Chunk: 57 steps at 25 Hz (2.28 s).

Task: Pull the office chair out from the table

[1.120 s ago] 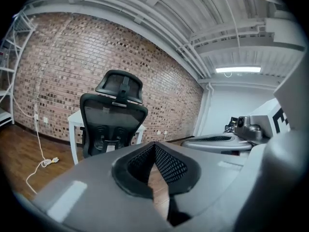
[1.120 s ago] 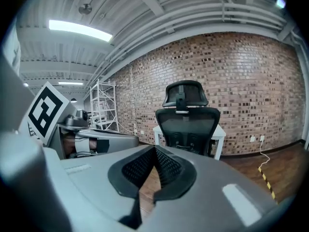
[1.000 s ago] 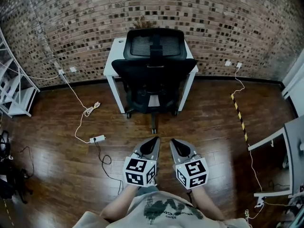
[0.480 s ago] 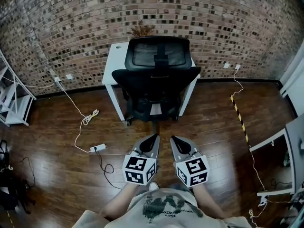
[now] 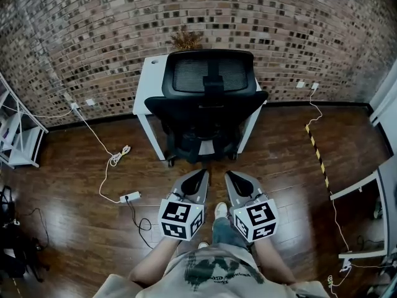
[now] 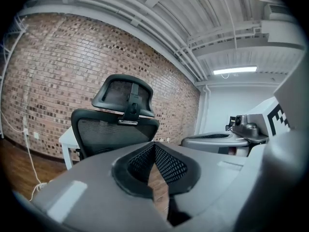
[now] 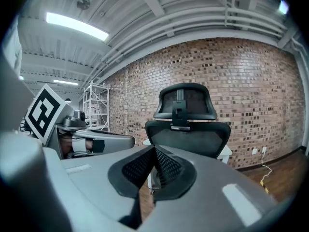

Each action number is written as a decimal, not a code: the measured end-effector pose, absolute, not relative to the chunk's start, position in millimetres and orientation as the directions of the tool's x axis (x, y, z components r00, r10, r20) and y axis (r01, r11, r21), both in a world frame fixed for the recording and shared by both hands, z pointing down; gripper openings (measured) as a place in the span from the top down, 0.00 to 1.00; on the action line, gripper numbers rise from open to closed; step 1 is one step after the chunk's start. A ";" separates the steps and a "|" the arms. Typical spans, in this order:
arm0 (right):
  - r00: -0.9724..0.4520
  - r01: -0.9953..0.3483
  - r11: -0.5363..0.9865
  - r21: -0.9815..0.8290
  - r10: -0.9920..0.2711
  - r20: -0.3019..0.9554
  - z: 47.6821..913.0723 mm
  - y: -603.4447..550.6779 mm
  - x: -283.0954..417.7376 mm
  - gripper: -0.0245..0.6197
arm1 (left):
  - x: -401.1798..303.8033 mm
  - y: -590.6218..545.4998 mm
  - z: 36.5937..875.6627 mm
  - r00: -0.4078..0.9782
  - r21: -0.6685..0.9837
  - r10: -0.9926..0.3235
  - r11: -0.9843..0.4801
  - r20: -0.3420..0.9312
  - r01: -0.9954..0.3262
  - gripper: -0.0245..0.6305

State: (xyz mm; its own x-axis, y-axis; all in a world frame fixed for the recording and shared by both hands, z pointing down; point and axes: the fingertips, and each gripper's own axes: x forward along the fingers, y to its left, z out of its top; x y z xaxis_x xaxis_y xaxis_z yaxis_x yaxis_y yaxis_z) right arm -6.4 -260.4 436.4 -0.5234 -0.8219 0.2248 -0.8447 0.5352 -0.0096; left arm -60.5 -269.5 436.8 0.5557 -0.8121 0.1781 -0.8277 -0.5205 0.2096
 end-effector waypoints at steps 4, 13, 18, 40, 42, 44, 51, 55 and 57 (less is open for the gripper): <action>-0.539 -0.836 0.549 -0.005 -0.818 0.200 428.0 -295.7 -7.2 0.96 | -61.4 -302.6 431.1 0.544 0.195 -0.822 -0.513 0.169 -0.836 0.94; -0.583 -0.806 0.592 0.005 -0.795 0.167 404.0 -373.2 -4.0 0.96 | -56.5 -378.5 409.5 0.509 0.184 -0.848 -0.482 0.149 -0.857 0.94; -0.601 -0.792 0.610 0.013 -0.783 0.159 398.6 -412.0 1.4 0.96 | -60.5 -414.1 403.1 0.480 0.174 -0.867 -0.455 0.137 -0.873 0.94; -0.714 -0.697 0.717 0.020 -0.696 0.075 345.5 -518.1 36.8 0.77 | -129.5 -511.3 340.9 0.399 0.148 -0.917 -0.392 0.018 -0.908 0.81; -0.721 -0.690 0.724 0.024 -0.689 0.067 341.0 -525.3 43.2 0.73 | -140.6 -519.0 336.0 0.396 0.137 -0.918 -0.391 0.008 -0.910 0.77; -0.722 -0.689 0.724 0.037 -0.690 0.059 336.9 -532.8 50.9 0.72 | -151.8 -525.6 332.5 0.391 0.113 -0.920 -0.389 0.001 -0.914 0.75; -0.701 -0.709 0.702 0.070 -0.712 0.037 330.6 -562.4 81.1 0.67 | -184.0 -548.1 333.3 0.409 0.032 -0.913 -0.408 0.018 -0.912 0.61; -0.718 -0.691 0.720 0.064 -0.694 0.058 335.7 -577.7 87.5 0.62 | -191.2 -567.4 340.5 0.454 0.051 -0.890 -0.452 0.041 -0.891 0.54; -0.738 -0.670 0.741 0.050 -0.672 0.061 335.6 -582.2 87.7 0.61 | -188.9 -575.2 343.9 0.494 0.060 -0.868 -0.491 0.048 -0.869 0.50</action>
State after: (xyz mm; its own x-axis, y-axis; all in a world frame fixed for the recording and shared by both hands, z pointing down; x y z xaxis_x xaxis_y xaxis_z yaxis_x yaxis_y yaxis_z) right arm 87.7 -582.2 335.6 -0.7380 -0.6720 0.0609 -0.6701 0.7405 0.0505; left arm -188.9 -575.2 343.9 0.4936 -0.8684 0.0477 -0.8692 -0.4908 0.0598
